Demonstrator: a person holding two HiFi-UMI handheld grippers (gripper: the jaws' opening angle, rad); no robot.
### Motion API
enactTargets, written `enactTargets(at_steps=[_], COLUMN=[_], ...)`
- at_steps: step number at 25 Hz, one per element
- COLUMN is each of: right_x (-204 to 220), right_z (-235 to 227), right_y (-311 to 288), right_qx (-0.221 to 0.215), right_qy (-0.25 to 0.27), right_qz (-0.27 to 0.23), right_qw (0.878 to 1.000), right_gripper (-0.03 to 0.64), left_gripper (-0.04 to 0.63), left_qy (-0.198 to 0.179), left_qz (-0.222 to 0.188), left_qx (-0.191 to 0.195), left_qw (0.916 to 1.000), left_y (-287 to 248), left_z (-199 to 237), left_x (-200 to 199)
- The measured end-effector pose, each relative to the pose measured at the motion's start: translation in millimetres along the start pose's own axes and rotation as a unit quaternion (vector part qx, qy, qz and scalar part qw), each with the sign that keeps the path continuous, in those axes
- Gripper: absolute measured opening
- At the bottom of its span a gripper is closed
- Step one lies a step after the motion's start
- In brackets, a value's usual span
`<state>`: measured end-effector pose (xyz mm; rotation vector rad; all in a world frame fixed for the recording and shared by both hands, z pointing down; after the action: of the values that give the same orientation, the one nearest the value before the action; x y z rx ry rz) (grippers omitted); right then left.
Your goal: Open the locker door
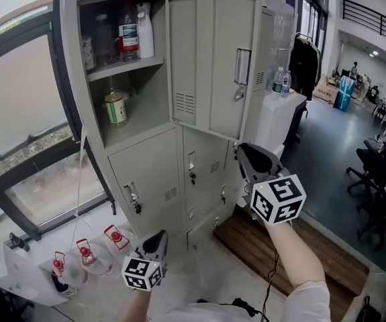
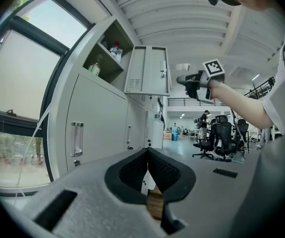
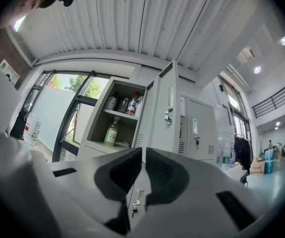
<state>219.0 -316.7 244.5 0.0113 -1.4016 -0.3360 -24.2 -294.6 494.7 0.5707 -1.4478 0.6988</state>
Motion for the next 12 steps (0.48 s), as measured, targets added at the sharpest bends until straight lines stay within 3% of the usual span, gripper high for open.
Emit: enactTargets(at_steps=[8, 12], right_x=[83.3, 124.4], right_z=[62.9, 94.7], right_y=[10.3, 14.0], right_qx=[-0.015, -0.016], right_qy=[-0.031, -0.071], right_qz=[0.004, 0.013], right_qw=[0.999, 0.997], right_gripper=[0.015, 0.015], left_gripper=[0.005, 0.005], left_qy=[0.005, 0.001], left_qz=[-0.015, -0.033], left_qx=[-0.038, -0.062], left_qw=[0.9992, 0.9976], left_y=[19.1, 30.9], left_z=[15.8, 22.4], left_x=[-3.9, -7.0])
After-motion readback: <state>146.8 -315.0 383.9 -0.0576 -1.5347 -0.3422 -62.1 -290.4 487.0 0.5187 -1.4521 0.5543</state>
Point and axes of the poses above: the fingertips, and each gripper's own axes: y backward along the fingers, z to its left, x out of its underside, the point moved 2 cm from there along y, backward along the fingers, and after that the axes turned 2 degrees about -z, right-handed, at the moved point
